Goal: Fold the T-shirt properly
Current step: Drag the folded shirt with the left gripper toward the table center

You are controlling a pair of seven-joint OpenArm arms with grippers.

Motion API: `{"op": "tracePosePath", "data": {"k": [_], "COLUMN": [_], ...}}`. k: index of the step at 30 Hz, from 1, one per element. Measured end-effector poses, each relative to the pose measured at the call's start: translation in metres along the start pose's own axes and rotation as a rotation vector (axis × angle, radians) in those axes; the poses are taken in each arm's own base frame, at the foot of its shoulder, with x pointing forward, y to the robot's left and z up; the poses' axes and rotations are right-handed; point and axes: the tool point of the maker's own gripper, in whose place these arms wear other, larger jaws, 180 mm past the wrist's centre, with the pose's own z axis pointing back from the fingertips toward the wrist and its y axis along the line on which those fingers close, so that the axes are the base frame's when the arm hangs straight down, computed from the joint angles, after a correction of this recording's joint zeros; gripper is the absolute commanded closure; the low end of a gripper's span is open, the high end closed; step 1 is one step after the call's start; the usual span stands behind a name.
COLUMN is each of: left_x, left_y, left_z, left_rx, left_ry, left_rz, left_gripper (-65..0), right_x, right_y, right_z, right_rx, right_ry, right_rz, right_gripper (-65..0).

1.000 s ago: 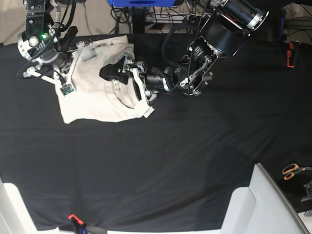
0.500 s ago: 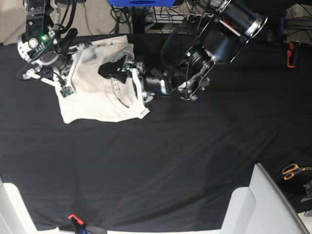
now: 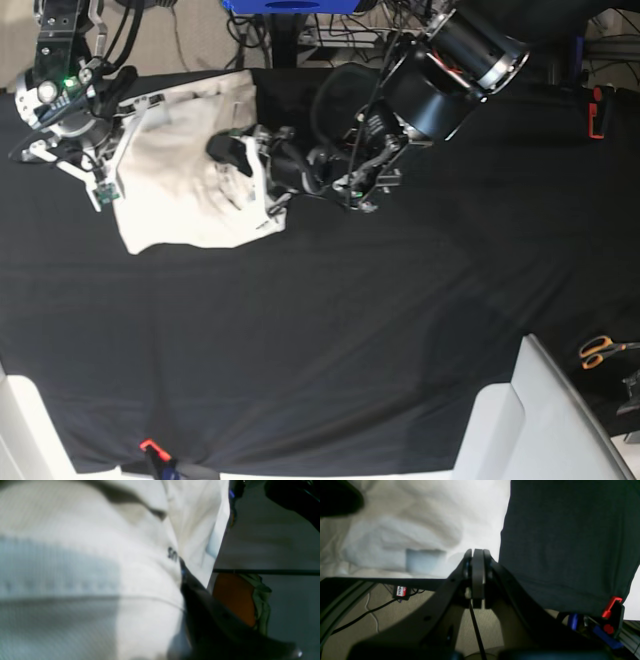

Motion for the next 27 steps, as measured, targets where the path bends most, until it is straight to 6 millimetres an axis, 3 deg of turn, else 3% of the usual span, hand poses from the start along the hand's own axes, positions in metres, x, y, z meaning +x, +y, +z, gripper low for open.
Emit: {"op": "tracePosePath", "data": {"k": [4, 7, 12, 19, 23, 27], "left_x": [0.004, 0.008, 0.013, 0.029, 0.026, 0.020], "left_y": [-0.010, 0.002, 0.030, 0.045, 0.066, 0.085], "left_z": [-0.009, -0.003, 0.034, 0.074, 0.107, 0.125], "left_rx": [-0.021, 0.044, 0.176, 0.321, 0.409, 0.557], "left_ry": [0.005, 0.002, 0.020, 0.072, 0.186, 0.381], "left_rz": [-0.005, 0.029, 0.029, 0.016, -0.002, -0.154], "left_gripper": [0.0, 0.0, 0.0, 0.0, 0.0, 0.0], "right_x": [0.001, -0.002, -0.002, 0.003, 0.003, 0.003], "right_y": [-0.004, -0.013, -0.013, -0.014, -0.014, -0.014], "right_z": [0.000, 0.001, 0.001, 0.000, 0.000, 0.000], "right_rx": [-0.005, -0.031, -0.030, -0.030, -0.030, -0.030], "right_ry": [-0.003, 0.004, 0.004, -0.008, -0.006, -0.008], "right_rz": [-0.008, -0.026, -0.024, -0.024, -0.025, -0.025], "right_gripper": [0.0, 0.0, 0.0, 0.0, 0.0, 0.0]}}
